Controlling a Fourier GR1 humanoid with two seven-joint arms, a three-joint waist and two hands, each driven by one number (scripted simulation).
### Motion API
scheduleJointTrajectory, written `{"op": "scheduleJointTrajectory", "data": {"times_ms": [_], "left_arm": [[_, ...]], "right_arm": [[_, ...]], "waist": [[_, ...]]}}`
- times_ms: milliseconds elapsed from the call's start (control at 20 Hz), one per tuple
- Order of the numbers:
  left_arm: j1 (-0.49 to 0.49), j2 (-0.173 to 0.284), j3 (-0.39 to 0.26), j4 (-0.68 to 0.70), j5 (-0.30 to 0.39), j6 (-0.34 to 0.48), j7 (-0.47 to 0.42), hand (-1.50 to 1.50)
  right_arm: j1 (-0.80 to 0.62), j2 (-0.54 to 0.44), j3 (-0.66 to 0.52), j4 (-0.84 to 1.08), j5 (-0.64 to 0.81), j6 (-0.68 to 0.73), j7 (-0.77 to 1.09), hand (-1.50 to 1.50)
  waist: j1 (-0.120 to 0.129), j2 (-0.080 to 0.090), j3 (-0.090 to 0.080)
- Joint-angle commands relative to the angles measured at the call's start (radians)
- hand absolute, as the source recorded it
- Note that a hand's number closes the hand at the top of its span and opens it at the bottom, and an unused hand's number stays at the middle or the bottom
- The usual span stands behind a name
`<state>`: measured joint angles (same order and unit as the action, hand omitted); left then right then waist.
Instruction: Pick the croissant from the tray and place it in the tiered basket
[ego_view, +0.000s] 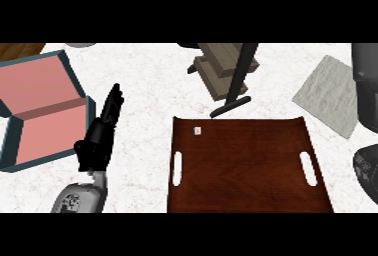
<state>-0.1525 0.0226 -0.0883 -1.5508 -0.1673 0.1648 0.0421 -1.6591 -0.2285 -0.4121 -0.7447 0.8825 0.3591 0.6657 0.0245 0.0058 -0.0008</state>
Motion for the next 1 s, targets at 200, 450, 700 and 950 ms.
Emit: {"op": "scheduleJointTrajectory", "data": {"times_ms": [200, 450, 700, 950], "left_arm": [[-0.005, 0.001, 0.014, 0.020, -0.004, 0.010, -0.001, 0.00], [0.018, 0.009, 0.029, 0.032, 0.001, 0.009, -0.030, 0.00], [-0.013, 0.021, 0.052, 0.005, 0.013, 0.008, 0.033, 0.00], [0.006, 0.005, 0.032, -0.003, -0.011, 0.028, 0.006, 0.00]], "right_arm": [[0.001, -0.140, -0.110, -0.019, -0.034, -0.139, 0.067, -1.50], [0.096, -0.248, -0.226, -0.073, -0.127, -0.113, 0.089, -1.50], [0.268, -0.367, -0.328, -0.201, -0.252, 0.026, 0.022, -1.50], [0.414, -0.467, -0.431, -0.317, -0.392, 0.215, 0.014, -1.50]], "waist": [[-0.017, -0.003, 0.000], [-0.035, -0.007, 0.001], [-0.061, -0.013, 0.003], [-0.062, -0.017, 0.002]]}}
